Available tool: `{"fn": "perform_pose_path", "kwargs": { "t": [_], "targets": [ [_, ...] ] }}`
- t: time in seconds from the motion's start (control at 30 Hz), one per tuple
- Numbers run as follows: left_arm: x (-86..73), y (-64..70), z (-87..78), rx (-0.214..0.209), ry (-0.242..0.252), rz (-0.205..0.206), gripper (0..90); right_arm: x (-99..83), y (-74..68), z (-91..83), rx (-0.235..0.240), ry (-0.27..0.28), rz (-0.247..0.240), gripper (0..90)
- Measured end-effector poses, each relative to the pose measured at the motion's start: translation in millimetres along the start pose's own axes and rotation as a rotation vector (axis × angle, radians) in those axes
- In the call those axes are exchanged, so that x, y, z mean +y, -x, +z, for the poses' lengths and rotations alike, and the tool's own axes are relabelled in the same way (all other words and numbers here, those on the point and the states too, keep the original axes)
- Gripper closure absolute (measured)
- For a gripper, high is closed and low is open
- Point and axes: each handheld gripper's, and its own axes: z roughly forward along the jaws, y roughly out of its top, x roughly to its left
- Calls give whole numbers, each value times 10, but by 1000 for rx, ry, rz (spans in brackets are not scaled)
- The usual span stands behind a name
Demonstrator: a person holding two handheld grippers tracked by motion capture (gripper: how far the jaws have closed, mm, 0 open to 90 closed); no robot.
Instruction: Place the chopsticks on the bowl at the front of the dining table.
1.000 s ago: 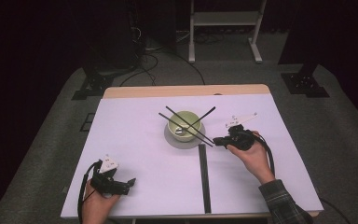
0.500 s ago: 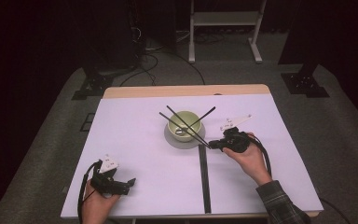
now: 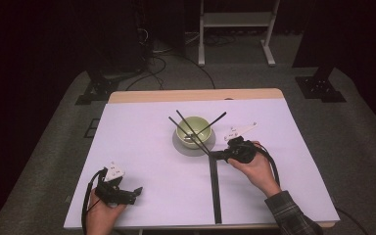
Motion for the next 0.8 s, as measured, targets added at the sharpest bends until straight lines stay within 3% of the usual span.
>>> {"fn": "perform_pose_path", "kwargs": {
  "t": [0.8],
  "targets": [
    [0,2,1,0,2,-2,0,81,-197,187,40,-18,-51,899]
  ]
}}
